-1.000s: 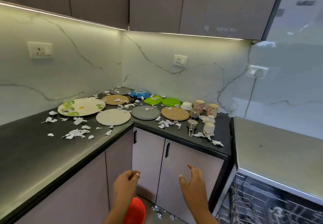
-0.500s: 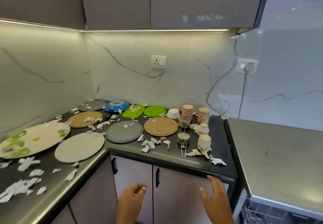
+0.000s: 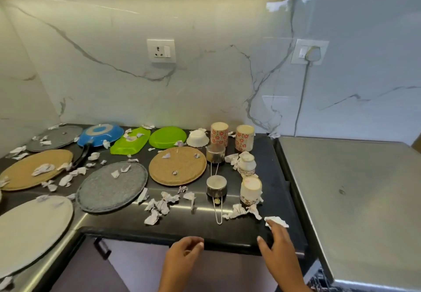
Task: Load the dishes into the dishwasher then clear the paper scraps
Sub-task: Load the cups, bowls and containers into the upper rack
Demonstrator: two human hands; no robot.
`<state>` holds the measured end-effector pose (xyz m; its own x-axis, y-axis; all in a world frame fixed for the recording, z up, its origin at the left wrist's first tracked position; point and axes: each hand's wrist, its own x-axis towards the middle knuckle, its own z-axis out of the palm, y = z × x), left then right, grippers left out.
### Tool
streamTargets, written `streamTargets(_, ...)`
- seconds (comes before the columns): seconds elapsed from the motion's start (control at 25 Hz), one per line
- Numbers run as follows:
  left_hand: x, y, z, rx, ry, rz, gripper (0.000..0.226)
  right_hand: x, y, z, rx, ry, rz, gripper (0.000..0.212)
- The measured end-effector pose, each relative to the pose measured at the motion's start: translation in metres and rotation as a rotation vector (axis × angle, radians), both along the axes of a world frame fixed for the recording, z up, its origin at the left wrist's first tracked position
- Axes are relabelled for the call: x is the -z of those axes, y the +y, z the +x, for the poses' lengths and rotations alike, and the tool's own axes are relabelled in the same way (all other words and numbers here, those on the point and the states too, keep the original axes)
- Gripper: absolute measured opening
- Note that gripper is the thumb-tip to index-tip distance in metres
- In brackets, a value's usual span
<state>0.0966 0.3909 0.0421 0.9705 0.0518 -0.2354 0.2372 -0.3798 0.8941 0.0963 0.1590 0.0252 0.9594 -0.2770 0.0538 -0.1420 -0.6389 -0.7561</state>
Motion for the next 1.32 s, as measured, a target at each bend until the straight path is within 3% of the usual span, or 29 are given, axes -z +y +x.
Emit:
streamTargets(0.24,-0.018,-0.026,0.089,0.207,-0.006,-0.1,0.023,-0.022,0.007,0.059,0.075,-0.056,-0.063,0.048)
streamTargets(0.64,-0.016,-0.092,0.183,0.613,-0.2,0.06,0.073,-0.025,0.005,0.112,0.117,-0.007,-0.016,0.07)
streamTargets(0.88,-0.008,-0.1,0.196,0.685,-0.199,0.026,0.058,-0.021,0.008,0.114,0.112,0.042,-0.029,0.081)
streamTargets(1.32,-0.003,-0.092,0.21,0.638,-0.167,0.084,0.047,-0.026,0.018,0.129,0.202,0.06,-0.053,0.078)
